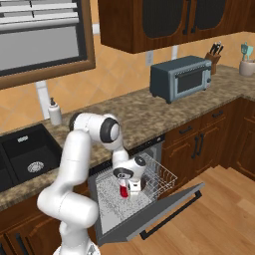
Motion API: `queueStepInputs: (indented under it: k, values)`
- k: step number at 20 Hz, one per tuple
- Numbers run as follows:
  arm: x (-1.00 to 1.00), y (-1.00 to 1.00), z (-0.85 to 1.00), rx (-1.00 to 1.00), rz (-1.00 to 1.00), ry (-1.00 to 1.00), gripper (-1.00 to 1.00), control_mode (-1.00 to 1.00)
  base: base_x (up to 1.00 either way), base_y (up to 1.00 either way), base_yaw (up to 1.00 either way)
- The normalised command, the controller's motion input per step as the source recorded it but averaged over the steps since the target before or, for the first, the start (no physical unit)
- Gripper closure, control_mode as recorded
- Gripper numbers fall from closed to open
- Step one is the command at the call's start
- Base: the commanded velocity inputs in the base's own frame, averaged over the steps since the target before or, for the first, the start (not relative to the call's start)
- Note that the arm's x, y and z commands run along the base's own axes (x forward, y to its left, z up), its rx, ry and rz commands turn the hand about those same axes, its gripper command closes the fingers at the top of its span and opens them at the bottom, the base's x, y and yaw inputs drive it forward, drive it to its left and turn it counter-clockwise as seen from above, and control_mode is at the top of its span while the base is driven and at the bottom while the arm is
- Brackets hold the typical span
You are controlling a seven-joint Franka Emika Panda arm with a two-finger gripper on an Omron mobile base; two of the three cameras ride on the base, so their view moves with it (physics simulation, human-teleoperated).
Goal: Pick up the cup and bowl from the counter, place them in the dishwasher, and close the dishwasher door.
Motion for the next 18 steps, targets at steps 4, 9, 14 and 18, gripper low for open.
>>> queueStepInputs:
  k: [4, 9, 14, 18]
  values:
    - [0.62, 0.03, -0.59, 0.1, 0.0, -0.11, 1.0, -1.0, 0.0, 0.0, 0.0]
    - [0.61, 0.0, -0.61, 0.09, 0.0, -0.09, 1.0, -1.0, 0.0, 0.0, 0.0]
    - [0.55, 0.08, -0.68, 0.05, 0.0, -0.01, 1.0, -1.0, 0.0, 0.0, 0.0]
    - [0.44, 0.06, -0.53, 0.02, 0.0, 0.0, 1.0, -1.0, 0.0, 0.0, 0.0]
